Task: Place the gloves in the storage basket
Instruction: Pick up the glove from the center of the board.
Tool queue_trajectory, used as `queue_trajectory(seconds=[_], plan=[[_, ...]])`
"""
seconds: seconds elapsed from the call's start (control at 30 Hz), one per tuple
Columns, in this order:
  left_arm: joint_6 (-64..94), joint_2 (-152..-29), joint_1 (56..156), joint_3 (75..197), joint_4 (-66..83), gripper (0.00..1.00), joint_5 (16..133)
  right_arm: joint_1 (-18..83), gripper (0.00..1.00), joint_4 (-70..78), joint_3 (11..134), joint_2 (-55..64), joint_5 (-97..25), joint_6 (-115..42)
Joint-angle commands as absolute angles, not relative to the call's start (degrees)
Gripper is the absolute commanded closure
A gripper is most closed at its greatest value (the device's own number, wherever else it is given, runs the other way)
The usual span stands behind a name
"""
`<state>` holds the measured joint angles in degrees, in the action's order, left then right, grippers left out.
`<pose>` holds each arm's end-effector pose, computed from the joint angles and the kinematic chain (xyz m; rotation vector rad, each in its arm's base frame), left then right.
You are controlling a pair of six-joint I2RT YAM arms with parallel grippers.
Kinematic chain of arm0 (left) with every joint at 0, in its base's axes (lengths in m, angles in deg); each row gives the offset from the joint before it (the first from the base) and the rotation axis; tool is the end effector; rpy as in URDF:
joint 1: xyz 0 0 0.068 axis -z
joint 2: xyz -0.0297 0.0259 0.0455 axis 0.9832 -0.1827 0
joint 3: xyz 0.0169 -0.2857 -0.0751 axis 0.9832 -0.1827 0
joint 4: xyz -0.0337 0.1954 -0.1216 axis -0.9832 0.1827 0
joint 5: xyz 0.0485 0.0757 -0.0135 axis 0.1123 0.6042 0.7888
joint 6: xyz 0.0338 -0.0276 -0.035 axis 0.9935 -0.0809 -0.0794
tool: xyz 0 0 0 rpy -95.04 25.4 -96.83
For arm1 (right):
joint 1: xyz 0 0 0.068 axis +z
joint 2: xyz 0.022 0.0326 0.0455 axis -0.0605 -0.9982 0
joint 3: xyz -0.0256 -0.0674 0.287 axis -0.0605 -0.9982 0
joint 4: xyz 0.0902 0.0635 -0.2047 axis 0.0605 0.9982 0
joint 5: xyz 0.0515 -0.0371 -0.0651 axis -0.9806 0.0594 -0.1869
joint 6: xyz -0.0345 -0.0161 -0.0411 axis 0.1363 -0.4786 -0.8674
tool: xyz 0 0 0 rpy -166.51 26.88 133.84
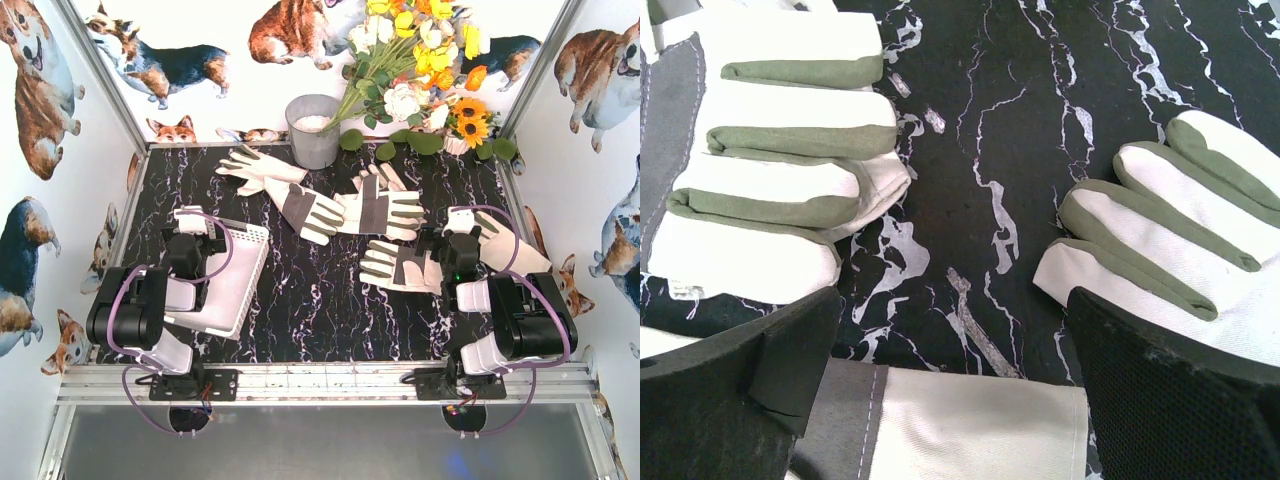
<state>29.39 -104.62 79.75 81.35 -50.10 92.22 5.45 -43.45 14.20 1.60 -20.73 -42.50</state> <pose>0.2503 0.0053 0.1946 -0.0785 1.7633 0.1774 0.2348 0.0032 0.1879 0.0645 1.9165 -0.0899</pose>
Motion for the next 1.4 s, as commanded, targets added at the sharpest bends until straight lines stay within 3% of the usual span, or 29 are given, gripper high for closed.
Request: queue_trajectory(seconds=[0.0,0.23,0.4,0.5,0.63,0.8,1.03,1.37], plan=[[28.67,-104.32,79.80,82.08,-50.76,0.00,92.32,5.58,0.00,-47.29,14.97,1.69,-20.79,-42.53],[25.79,-98.21,80.14,81.44,-47.10,0.00,101.92,5.49,0.00,-47.16,14.99,1.85,-20.75,-42.32],[19.66,-84.96,80.44,89.01,-19.73,0.00,106.65,5.84,0.00,-48.21,11.80,8.00,-12.60,-40.21],[14.84,-77.83,80.31,99.00,0.81,0.00,110.89,5.84,0.00,-35.41,13.61,18.34,-7.55,-37.17],[16.54,-76.33,80.18,117.60,22.20,0.00,104.20,5.40,0.00,-8.40,22.17,31.41,-0.62,-25.99],[14.01,-85.35,80.96,139.00,41.61,0.00,93.91,5.63,0.00,17.14,32.17,40.92,-12.20,-26.60],[11.79,-97.46,94.44,151.46,48.15,0.00,93.82,11.63,0.00,41.00,48.34,38.35,-22.67,-20.11],[9.24,-116.90,105.47,153.37,34.22,0.05,93.68,13.93,0.00,44.15,55.45,33.73,-38.60,-18.59]])
